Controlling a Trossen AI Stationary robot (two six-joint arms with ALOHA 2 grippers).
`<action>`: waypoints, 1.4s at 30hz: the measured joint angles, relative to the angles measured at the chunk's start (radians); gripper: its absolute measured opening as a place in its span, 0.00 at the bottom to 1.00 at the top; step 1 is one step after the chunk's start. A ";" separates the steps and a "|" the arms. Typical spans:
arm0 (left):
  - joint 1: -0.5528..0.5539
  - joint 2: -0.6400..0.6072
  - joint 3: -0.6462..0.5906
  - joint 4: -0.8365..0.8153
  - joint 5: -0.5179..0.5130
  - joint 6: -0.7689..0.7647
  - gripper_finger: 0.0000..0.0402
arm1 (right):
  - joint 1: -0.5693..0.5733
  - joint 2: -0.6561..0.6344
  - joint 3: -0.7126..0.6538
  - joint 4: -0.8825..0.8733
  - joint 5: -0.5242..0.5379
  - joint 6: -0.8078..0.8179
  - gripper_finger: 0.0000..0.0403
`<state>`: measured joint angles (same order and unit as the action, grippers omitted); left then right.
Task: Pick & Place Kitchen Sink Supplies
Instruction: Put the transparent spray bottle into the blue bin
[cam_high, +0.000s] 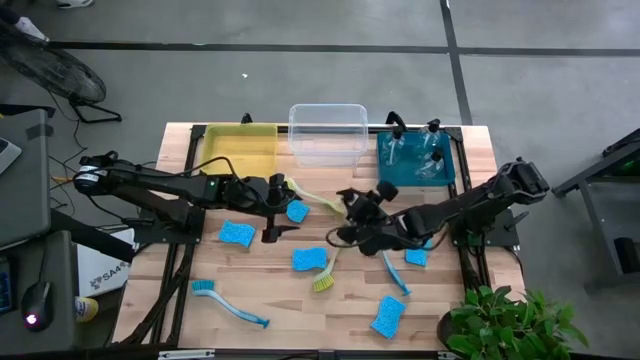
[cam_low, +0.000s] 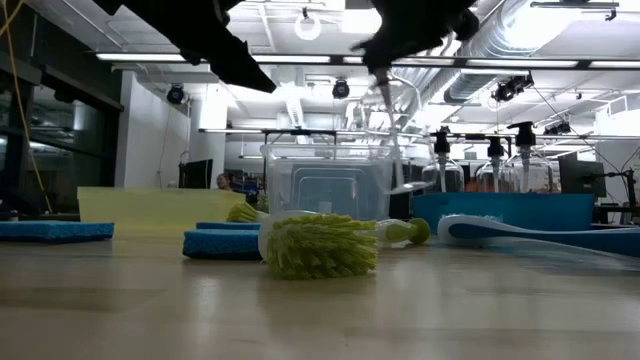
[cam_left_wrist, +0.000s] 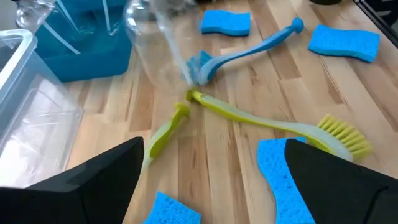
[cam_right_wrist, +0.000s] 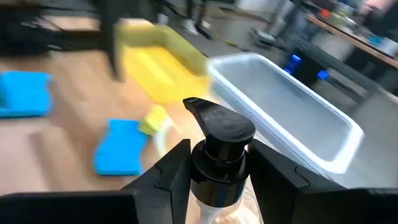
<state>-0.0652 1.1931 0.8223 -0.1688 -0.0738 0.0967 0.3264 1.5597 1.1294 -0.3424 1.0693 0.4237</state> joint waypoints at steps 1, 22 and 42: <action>0.000 0.000 0.000 -0.001 0.000 0.000 0.95 | -0.006 0.000 0.000 -0.035 0.018 0.038 0.32; 0.000 0.000 0.000 -0.014 0.004 -0.041 0.95 | -0.163 -0.128 0.001 -0.534 0.223 0.474 0.32; -0.001 0.000 0.000 -0.017 0.006 -0.050 0.95 | -0.315 -0.131 -0.233 -0.326 0.298 0.554 0.32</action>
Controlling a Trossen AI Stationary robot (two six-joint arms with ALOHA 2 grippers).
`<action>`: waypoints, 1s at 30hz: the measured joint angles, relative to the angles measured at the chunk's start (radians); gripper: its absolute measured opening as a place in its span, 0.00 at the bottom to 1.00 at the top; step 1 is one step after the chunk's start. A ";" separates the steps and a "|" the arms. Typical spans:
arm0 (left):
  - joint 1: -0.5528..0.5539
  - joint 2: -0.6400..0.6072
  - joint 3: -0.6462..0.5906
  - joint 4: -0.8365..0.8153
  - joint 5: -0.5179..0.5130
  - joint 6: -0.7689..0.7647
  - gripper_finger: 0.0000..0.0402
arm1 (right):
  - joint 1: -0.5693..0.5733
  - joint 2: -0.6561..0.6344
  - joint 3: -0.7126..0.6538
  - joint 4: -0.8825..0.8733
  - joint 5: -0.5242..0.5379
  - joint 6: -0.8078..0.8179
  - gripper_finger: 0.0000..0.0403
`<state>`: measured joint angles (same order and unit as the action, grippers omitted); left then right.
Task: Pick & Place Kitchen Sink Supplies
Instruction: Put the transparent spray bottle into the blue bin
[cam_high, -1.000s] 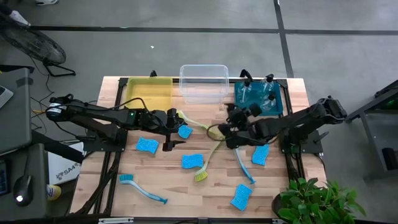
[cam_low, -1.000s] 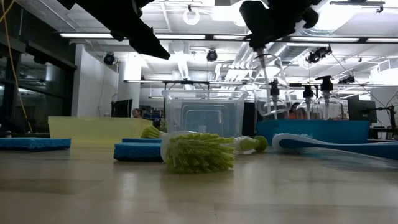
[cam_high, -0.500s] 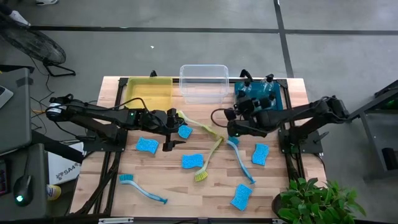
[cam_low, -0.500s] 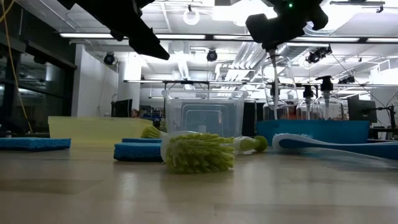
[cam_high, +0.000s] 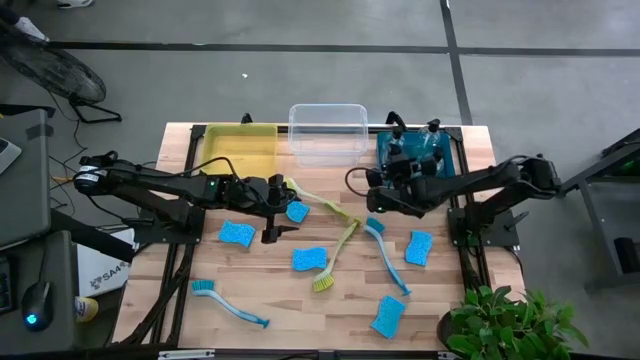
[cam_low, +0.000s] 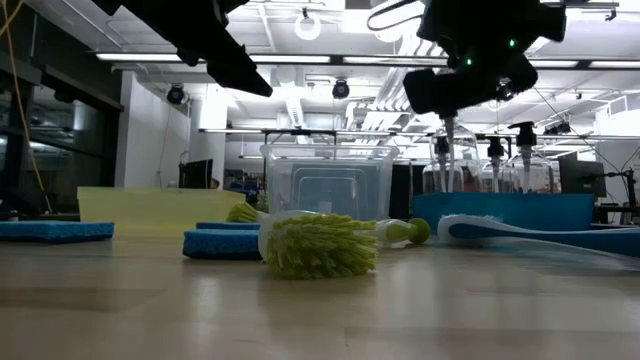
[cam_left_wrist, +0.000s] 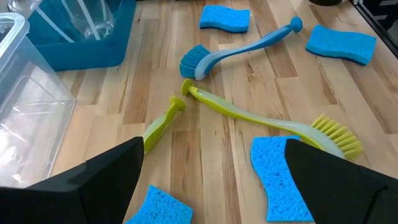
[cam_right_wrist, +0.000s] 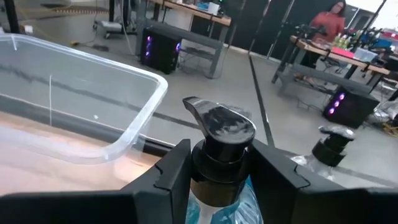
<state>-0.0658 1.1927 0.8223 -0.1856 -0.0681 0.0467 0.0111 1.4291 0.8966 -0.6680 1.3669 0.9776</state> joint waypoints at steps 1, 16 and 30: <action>0.000 0.000 0.000 0.000 0.000 0.000 0.95 | -0.005 -0.002 -0.014 0.026 0.004 -0.010 0.32; 0.000 0.000 0.000 0.002 -0.001 -0.004 0.95 | -0.076 -0.003 -0.143 0.191 -0.051 0.019 0.32; 0.000 0.000 0.000 0.001 -0.001 -0.006 0.95 | -0.086 -0.005 -0.147 0.203 -0.109 0.010 0.51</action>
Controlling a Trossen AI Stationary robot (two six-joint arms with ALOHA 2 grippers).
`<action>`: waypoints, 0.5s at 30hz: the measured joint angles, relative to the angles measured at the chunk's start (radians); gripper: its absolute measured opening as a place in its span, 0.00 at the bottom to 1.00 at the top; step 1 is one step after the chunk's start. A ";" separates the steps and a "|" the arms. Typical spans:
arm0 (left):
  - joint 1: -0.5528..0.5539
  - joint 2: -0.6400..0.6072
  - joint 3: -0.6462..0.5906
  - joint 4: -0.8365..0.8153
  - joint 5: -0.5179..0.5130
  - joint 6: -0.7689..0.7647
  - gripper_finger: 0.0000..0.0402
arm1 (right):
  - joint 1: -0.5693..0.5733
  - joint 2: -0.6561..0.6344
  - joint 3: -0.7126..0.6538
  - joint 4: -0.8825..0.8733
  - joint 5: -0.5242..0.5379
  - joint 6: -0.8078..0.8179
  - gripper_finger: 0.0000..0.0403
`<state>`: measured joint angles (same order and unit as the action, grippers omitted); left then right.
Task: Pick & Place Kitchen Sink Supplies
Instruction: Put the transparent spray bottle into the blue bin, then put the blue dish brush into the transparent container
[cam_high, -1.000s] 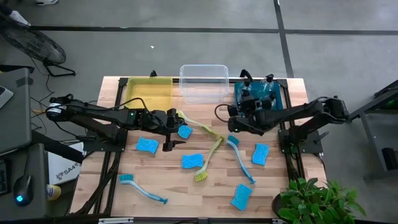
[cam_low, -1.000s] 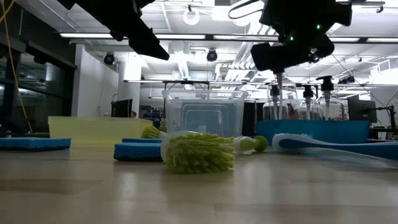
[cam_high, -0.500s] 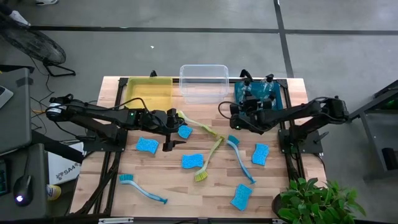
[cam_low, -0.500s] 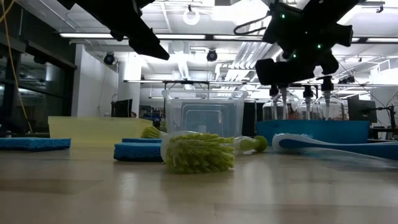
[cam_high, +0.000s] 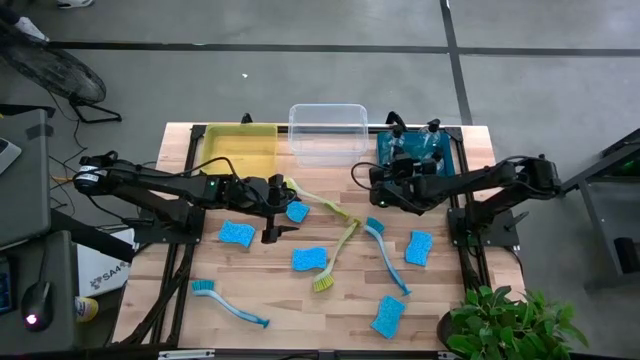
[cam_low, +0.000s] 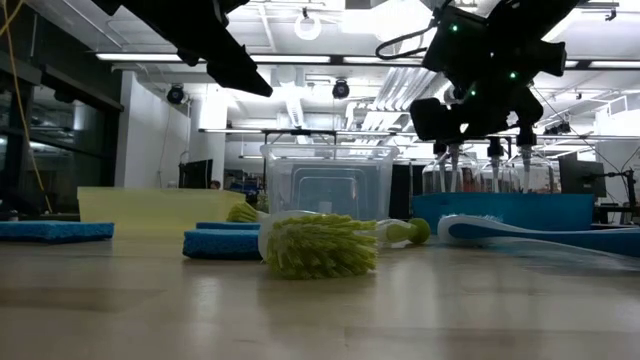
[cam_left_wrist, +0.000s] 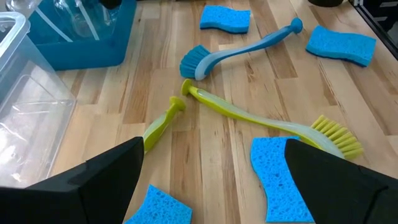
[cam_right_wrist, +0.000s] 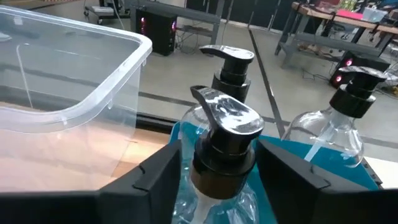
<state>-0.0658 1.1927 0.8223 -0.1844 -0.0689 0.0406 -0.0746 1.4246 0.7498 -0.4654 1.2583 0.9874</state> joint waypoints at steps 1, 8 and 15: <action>0.000 0.000 0.000 0.000 0.000 0.000 0.95 | 0.000 -0.001 0.000 0.001 -0.003 0.000 0.53; 0.000 0.000 0.000 -0.002 0.000 0.001 0.95 | 0.000 -0.099 0.000 0.019 -0.042 -0.077 0.63; 0.000 0.000 -0.001 0.008 -0.002 0.002 0.95 | 0.043 -0.276 0.000 0.105 -0.099 -0.308 0.64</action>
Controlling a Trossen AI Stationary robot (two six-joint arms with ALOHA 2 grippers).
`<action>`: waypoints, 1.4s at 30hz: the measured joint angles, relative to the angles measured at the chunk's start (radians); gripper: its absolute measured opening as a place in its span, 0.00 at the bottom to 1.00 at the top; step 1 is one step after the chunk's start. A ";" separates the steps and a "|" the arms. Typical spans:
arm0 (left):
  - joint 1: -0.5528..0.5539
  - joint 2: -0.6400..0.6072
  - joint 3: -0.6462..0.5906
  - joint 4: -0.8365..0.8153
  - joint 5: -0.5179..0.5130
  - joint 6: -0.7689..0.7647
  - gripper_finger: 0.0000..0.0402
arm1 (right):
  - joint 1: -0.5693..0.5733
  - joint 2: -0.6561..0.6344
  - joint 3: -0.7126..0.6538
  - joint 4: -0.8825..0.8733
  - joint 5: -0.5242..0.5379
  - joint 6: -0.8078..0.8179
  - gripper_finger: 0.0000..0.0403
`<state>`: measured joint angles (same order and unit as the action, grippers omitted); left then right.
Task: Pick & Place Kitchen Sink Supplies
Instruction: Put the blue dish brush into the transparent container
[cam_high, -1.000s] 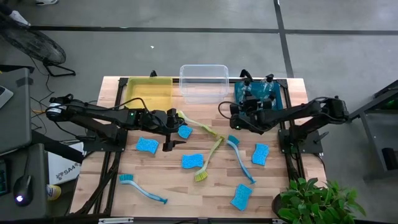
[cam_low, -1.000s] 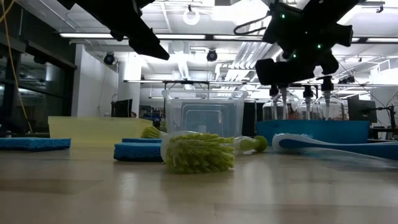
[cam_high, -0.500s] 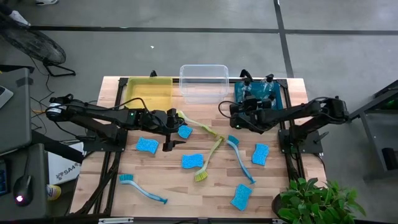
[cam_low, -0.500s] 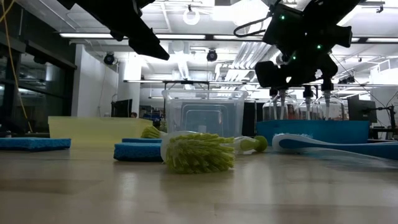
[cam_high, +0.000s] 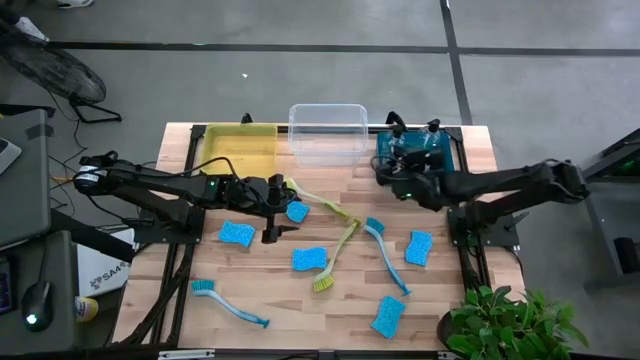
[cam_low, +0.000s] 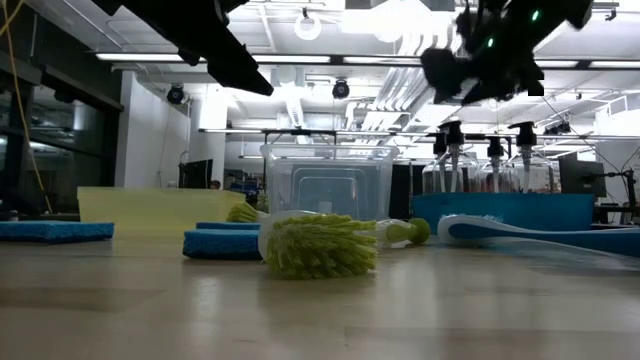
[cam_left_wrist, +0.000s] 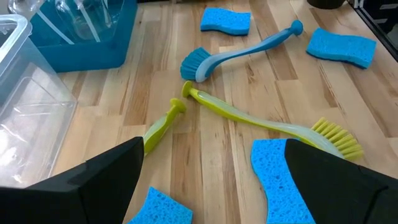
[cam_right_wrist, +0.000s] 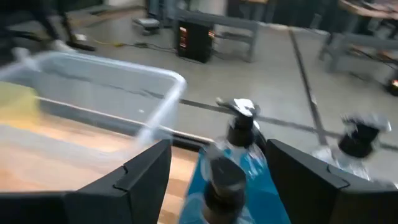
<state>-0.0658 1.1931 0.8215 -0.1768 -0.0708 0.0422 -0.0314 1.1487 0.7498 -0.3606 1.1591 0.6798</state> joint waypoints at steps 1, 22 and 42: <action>0.000 0.000 0.000 0.000 0.000 0.001 0.95 | 0.012 -0.023 0.000 0.024 -0.004 -0.045 0.64; 0.017 0.045 -0.001 0.162 0.120 0.108 0.95 | 0.330 0.003 0.001 0.428 -0.429 -0.545 0.64; 0.183 -0.316 -0.508 0.669 0.442 0.064 0.95 | 0.425 0.137 0.001 0.489 -0.473 -0.336 0.64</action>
<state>0.1177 0.8772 0.3133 0.4918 0.3710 0.1063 0.3933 1.2858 0.7506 0.1284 0.6860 0.3436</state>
